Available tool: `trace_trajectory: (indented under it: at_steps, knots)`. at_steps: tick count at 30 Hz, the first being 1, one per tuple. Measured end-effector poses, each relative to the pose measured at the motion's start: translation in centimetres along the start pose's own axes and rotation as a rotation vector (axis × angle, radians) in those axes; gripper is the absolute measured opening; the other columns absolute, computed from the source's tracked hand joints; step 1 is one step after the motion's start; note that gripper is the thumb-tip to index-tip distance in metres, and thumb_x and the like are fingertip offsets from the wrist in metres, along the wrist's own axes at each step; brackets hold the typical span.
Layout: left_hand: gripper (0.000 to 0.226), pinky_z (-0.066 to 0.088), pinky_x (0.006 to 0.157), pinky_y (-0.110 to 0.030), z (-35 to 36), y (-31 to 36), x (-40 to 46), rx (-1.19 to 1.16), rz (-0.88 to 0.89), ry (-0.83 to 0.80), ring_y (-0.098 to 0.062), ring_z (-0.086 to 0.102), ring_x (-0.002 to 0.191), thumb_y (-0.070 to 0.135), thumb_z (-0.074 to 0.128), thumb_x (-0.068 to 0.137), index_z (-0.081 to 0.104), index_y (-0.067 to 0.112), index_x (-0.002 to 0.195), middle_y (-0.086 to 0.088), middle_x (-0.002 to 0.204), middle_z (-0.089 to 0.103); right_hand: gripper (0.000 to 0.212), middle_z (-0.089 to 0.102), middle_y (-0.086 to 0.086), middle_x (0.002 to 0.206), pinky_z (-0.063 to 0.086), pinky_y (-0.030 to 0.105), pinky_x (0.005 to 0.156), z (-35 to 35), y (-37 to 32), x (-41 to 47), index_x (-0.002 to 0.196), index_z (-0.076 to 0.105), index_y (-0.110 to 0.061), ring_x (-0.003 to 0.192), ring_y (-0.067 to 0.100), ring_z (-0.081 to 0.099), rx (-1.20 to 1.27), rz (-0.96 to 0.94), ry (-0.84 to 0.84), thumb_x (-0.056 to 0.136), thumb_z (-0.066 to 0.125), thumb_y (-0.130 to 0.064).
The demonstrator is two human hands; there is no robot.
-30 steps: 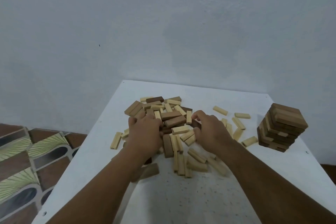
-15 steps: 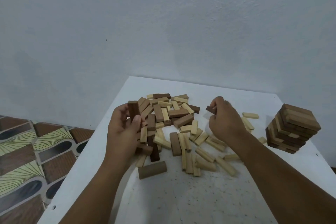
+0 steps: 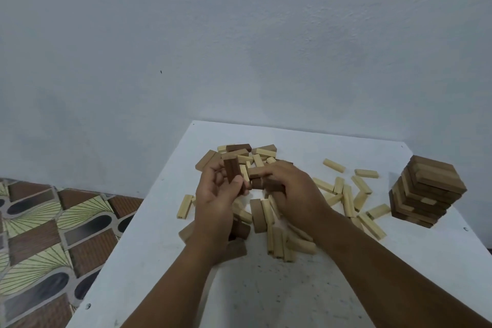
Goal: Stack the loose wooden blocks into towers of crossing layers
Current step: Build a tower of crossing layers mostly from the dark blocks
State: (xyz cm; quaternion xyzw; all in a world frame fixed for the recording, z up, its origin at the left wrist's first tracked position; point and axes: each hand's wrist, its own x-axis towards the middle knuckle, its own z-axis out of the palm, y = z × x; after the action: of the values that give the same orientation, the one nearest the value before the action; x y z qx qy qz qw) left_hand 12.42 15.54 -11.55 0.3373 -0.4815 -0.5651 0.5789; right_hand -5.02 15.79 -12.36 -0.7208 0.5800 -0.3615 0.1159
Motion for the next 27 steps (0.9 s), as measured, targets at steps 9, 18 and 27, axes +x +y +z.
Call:
trace_trajectory:
  at_steps: [9,18,27]
  knots:
    - [0.018,0.059,0.079,-0.042,5.0,0.3,-3.6,0.199,-0.05,-0.186,-0.033,0.066,0.086,0.005,0.063,0.089,0.062,0.014,0.105,-0.016,0.09,0.068,0.018,0.07,-0.012,0.087,0.049,0.01,0.073,-7.3,-0.1,-7.0,0.092,0.069,-0.019,0.086,0.003,0.067,0.368,0.276,0.546,0.08,0.079,-0.01]
    - [0.042,0.059,0.068,-0.021,13.4,-3.3,-8.2,0.697,-0.097,-0.525,0.003,0.068,0.07,0.031,0.081,0.077,0.054,0.039,0.108,0.012,0.082,0.074,0.018,0.066,-0.014,0.076,0.05,0.024,0.067,-13.2,4.5,-17.1,0.073,0.066,-0.028,0.075,0.006,0.06,-0.085,0.676,0.314,0.073,0.082,-0.036]
    - [0.049,0.045,0.084,-0.009,17.9,-5.9,-10.3,0.943,-0.065,-0.646,-0.003,0.06,0.091,0.032,0.075,0.084,0.059,0.031,0.131,0.015,0.108,0.064,0.01,0.058,-0.004,0.089,0.049,0.023,0.061,-15.8,5.5,-22.1,0.102,0.05,-0.028,0.077,0.01,0.059,-0.024,0.817,0.312,0.095,0.055,-0.023]
